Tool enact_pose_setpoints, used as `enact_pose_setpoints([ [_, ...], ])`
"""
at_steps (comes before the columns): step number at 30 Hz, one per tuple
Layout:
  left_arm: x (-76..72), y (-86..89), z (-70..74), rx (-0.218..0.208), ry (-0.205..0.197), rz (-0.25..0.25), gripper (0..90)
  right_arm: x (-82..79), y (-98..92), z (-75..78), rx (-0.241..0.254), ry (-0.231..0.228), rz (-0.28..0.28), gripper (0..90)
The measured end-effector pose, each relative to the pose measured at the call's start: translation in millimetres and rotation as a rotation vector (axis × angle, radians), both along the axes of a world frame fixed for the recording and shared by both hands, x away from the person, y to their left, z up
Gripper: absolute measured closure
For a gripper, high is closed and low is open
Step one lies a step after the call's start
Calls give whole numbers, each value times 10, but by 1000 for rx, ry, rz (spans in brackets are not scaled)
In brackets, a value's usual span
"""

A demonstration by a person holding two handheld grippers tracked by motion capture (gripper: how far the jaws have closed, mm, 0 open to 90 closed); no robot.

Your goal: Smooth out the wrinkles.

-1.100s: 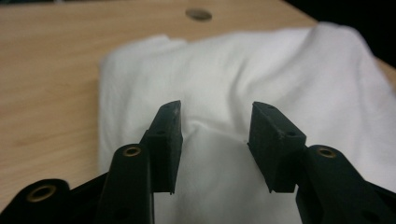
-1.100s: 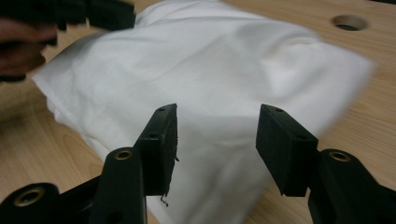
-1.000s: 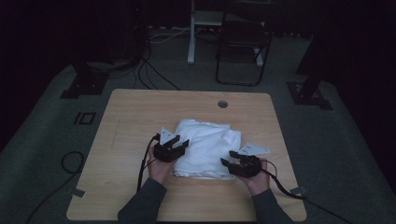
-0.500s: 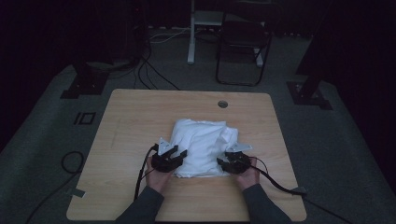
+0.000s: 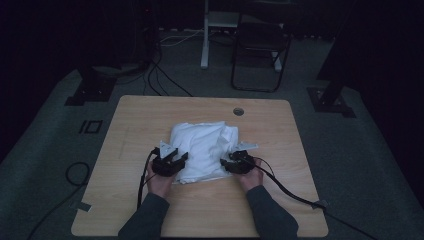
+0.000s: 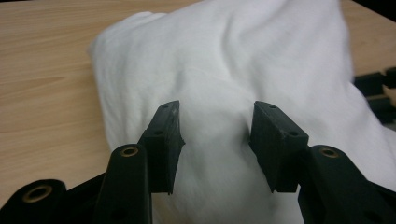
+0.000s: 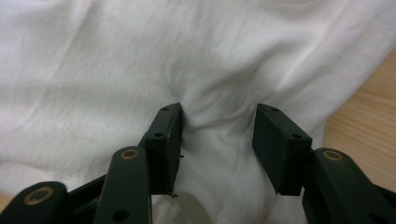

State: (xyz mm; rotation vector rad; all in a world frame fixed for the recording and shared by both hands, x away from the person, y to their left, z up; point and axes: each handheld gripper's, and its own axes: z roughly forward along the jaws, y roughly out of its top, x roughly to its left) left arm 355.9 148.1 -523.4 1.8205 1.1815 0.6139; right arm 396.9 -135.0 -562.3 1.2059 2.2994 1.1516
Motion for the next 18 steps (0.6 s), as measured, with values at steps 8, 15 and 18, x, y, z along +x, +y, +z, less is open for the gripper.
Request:
enact_pose_setpoints([
  [8, 247, 35, -3, -13, 13, 57, 533, 84, 55, -1, 25, 19, 8, 503],
  [15, 268, 94, 32, -42, 6, 56, 514, 23, 11, 72, 16, -14, 16, 462],
  [18, 177, 226, 123, -67, -17, 57, 505, -150, -190, 213, 44, -87, 22, 411],
])
